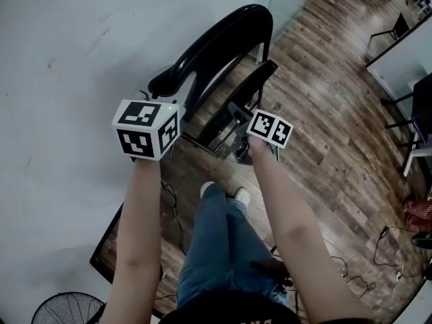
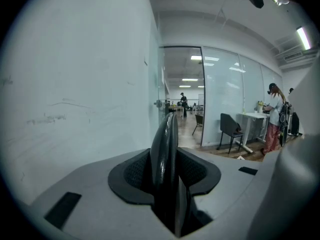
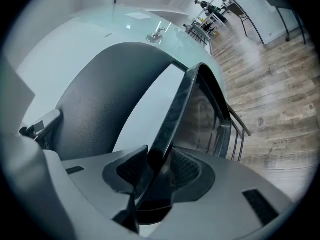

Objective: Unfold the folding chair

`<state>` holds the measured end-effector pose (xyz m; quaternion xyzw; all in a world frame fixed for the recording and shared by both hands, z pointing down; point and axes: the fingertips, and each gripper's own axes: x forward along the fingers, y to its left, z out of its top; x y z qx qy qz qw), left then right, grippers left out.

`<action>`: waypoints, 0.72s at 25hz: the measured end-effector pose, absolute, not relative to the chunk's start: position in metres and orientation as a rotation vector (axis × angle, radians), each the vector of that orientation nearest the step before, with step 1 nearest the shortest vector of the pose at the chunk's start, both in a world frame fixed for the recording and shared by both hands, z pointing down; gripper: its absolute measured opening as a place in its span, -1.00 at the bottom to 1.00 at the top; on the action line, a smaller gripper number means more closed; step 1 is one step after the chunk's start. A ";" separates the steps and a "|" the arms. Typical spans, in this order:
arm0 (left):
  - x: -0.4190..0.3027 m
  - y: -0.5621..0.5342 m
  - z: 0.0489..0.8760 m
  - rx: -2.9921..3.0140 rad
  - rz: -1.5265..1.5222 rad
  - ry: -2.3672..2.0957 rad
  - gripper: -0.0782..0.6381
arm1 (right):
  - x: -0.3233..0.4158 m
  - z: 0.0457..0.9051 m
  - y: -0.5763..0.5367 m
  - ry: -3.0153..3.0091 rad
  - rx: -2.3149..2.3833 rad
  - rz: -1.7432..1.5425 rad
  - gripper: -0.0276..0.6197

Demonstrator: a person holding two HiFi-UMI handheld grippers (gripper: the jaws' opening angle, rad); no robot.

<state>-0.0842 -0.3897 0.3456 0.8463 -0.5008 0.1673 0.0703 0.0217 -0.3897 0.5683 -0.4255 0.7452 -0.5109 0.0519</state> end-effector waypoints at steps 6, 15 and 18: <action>-0.089 -0.391 0.349 2.552 0.502 -1.504 -0.40 | 0.025 0.567 -0.375 2.363 -1.319 -1.419 -0.62; -0.082 -0.386 0.346 2.556 0.511 -1.494 -0.40 | 0.008 0.561 -0.393 2.246 -1.350 -1.471 -0.26; -0.073 -0.378 0.348 2.568 0.520 -1.490 -0.40 | 0.009 0.571 -0.400 2.268 -1.523 -1.457 -0.22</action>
